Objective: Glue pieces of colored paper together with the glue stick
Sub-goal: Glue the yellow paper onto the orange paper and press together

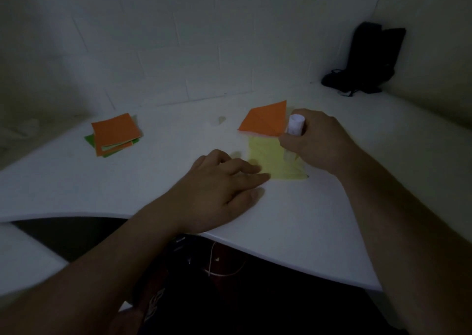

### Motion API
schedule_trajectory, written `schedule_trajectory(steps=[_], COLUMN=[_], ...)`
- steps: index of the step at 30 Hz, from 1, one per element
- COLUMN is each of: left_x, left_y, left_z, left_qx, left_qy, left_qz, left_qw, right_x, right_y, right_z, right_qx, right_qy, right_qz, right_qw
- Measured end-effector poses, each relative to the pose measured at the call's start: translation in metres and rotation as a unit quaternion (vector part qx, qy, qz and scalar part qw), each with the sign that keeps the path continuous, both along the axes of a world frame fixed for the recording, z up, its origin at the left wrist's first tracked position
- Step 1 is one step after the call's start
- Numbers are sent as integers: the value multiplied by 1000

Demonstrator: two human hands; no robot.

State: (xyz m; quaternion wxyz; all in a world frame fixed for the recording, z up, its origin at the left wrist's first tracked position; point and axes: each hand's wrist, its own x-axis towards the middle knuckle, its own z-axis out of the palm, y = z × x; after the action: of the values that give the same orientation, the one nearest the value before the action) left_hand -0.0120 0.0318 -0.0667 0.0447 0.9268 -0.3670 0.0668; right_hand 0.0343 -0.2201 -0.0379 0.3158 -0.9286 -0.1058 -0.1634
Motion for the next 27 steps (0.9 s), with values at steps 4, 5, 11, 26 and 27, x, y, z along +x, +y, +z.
schedule_trajectory(steps=[4,5,11,26,27], left_x=[1,1,-2,-8,-8], left_y=[2,2,1,1,1], left_z=[-1,-1,1,8,8], left_qx=[1,-4,-10,-5,-6], left_qy=[1,0,-3,-20,-18], left_qz=[-3,-3,-3,1,0], left_qw=[1000,1000,1000,1000,1000], right_x=[-2,-2,-2,-1,0], right_y=[-5,-6,-11,27,28], right_z=[4,4,7,-4,-7], right_qx=[-9,-9,-45,27,26], right_qy=[17,20,27,-7,4], right_qz=[-13,-15,-39,19,22], right_qw=[1000,1000,998,999,999])
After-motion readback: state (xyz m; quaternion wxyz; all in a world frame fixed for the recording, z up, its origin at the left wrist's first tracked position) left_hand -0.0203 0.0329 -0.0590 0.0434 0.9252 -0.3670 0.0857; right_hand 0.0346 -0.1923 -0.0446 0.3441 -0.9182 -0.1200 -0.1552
